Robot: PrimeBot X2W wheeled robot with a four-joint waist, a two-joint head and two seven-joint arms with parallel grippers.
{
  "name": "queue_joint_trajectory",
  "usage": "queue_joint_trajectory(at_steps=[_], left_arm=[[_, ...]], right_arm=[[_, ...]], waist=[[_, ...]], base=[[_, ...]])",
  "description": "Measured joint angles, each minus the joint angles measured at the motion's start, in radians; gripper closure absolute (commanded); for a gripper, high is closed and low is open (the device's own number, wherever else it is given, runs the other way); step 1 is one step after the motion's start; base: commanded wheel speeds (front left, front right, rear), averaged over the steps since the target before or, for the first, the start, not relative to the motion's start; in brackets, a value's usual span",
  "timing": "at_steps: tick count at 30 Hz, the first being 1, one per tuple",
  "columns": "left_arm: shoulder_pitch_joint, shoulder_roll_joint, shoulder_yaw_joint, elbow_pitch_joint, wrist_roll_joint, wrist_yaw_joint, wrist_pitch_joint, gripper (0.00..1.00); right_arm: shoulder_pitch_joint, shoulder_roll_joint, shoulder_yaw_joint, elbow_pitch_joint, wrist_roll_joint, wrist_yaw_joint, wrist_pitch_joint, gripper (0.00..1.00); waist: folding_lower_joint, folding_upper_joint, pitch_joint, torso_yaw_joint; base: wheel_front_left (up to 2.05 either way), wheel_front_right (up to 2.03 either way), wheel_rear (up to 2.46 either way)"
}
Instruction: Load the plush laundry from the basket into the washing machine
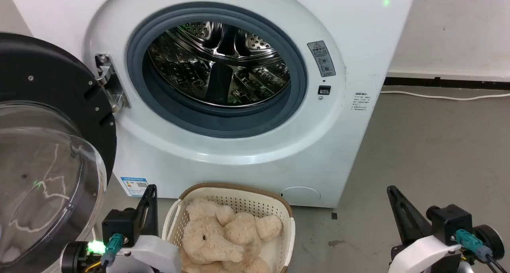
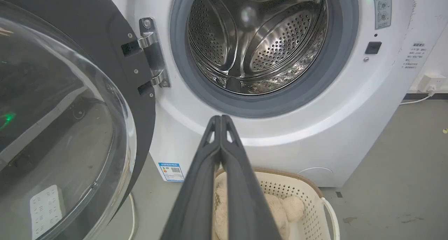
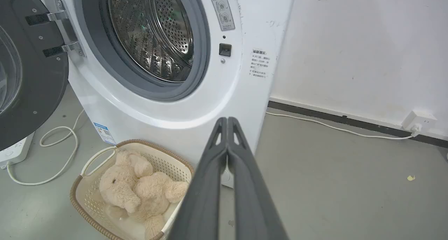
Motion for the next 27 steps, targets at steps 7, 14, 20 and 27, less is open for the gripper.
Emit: queue_joint_trajectory(at_steps=[7, 14, 20, 27], left_arm=[[0.000, 0.000, 0.000, 0.000, 0.000, 0.000, 0.000, 1.00], [0.000, 0.000, 0.000, 0.000, 0.000, 0.000, 0.000, 1.00], [0.000, 0.000, 0.000, 0.000, 0.000, 0.000, 0.000, 1.00], [0.000, 0.000, 0.000, 0.000, 0.000, 0.000, 0.000, 1.00]], right_arm=[[0.000, 0.000, 0.000, 0.000, 0.000, 0.000, 0.000, 1.00], [0.000, 0.000, 0.000, 0.000, 0.000, 0.000, 0.000, 1.00], [0.000, 0.000, 0.000, 0.000, 0.000, 0.000, 0.000, 1.00], [0.000, 0.000, 0.000, 0.000, 0.000, 0.000, 0.000, 1.00]], waist=[[0.0000, 0.0000, 0.000, 0.000], [0.0000, 0.0000, 0.000, 0.000], [0.0000, 0.0000, 0.000, 0.000], [0.0000, 0.0000, 0.000, 0.000]], base=[[0.00, 0.00, 0.00], [0.00, 0.00, 0.00], [0.00, 0.00, 0.00], [0.00, 0.00, 0.00]])
